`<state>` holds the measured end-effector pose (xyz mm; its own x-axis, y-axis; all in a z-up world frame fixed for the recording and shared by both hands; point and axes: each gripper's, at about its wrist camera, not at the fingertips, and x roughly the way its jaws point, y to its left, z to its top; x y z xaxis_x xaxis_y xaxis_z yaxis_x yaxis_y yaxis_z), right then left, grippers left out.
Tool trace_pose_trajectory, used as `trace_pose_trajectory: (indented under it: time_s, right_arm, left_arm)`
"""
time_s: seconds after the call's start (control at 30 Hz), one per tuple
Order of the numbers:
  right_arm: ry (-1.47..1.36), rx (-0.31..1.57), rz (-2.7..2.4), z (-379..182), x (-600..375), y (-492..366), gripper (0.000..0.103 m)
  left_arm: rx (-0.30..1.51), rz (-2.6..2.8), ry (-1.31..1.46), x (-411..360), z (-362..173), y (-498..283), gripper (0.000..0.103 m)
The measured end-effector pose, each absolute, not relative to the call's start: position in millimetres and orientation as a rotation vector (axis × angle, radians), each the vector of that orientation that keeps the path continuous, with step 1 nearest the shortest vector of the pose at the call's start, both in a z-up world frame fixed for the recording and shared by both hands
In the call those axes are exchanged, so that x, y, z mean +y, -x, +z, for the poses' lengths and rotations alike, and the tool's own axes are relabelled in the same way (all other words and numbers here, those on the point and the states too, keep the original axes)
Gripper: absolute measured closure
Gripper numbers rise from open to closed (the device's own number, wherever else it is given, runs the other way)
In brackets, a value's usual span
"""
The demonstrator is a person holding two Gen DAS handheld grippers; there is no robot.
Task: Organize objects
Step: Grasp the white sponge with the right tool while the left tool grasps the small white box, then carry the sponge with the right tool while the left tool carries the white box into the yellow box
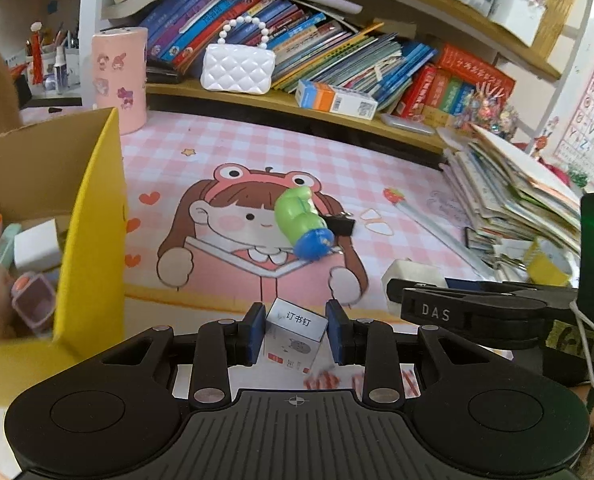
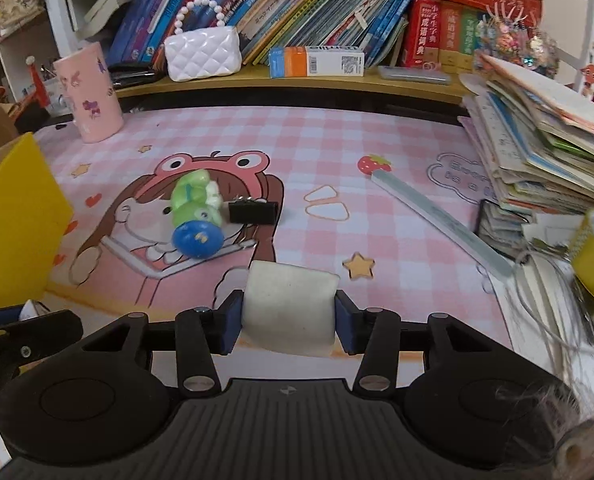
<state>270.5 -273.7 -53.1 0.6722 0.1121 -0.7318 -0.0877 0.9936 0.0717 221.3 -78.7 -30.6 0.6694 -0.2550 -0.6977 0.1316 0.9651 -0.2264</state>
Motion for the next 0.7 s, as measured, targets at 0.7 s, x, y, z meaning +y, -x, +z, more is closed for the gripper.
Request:
trace_pose_trajectory:
  time_s: [0.7]
  right_arm:
    - [0.002,0.835,0.227,-27.9,-169.2,-143.1,0.059]
  left_arm:
    - [0.768,-0.163,0.234,24.0,-12.8,-117.9,0.072]
